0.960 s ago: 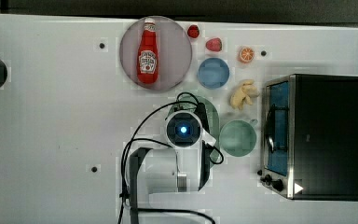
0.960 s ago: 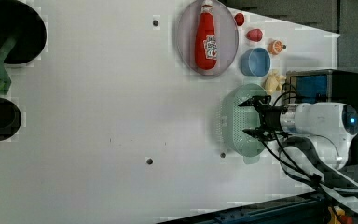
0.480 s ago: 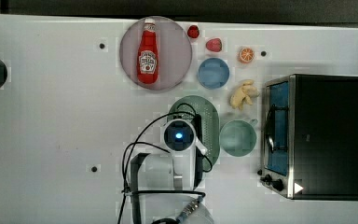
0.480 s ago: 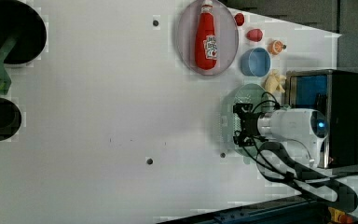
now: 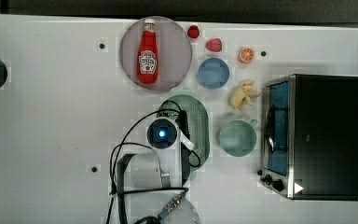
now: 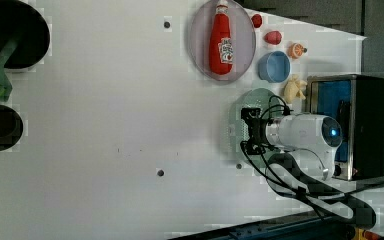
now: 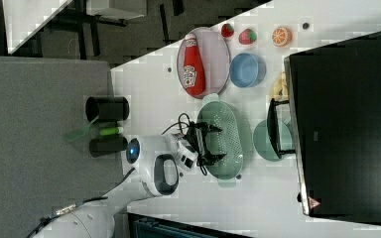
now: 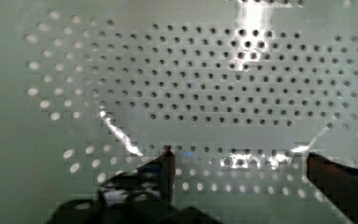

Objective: Drag strainer right to left.

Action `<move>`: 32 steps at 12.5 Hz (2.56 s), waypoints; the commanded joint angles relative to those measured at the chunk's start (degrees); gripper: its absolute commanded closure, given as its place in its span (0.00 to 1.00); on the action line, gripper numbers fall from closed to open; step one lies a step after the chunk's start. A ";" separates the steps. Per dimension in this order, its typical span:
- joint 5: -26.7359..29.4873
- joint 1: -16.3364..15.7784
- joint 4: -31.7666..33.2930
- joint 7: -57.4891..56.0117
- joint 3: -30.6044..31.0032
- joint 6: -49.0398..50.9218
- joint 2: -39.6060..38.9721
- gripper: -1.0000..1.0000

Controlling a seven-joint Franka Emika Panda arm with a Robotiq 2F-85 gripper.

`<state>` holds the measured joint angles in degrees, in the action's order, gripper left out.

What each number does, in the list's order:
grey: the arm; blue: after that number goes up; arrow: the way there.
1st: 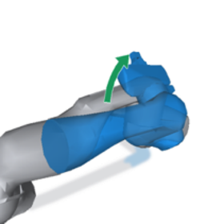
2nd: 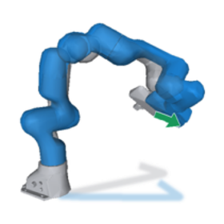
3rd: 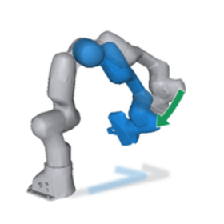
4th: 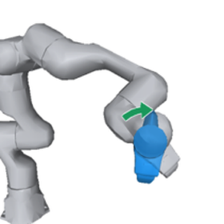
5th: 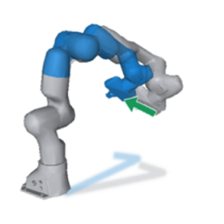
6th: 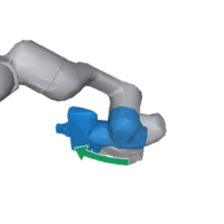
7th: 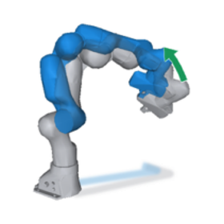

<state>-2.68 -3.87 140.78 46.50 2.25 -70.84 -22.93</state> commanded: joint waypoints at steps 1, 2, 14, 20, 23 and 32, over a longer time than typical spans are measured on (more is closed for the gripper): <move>0.13 -3.64 -1.18 7.36 0.46 -0.35 0.93 0.00; 0.13 -4.68 -1.59 9.98 0.57 -0.36 0.66 0.00; 3.08 -16.33 -7.07 19.24 1.40 0.94 -2.65 0.00; 9.78 -21.91 -16.10 19.25 1.87 8.28 -6.66 0.00; 12.44 -24.81 -20.17 19.31 1.86 9.79 -8.97 0.00; 18.28 -30.38 -27.68 25.91 1.86 9.87 -13.71 0.00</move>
<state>15.36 -32.45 113.19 67.03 3.74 -61.49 -36.17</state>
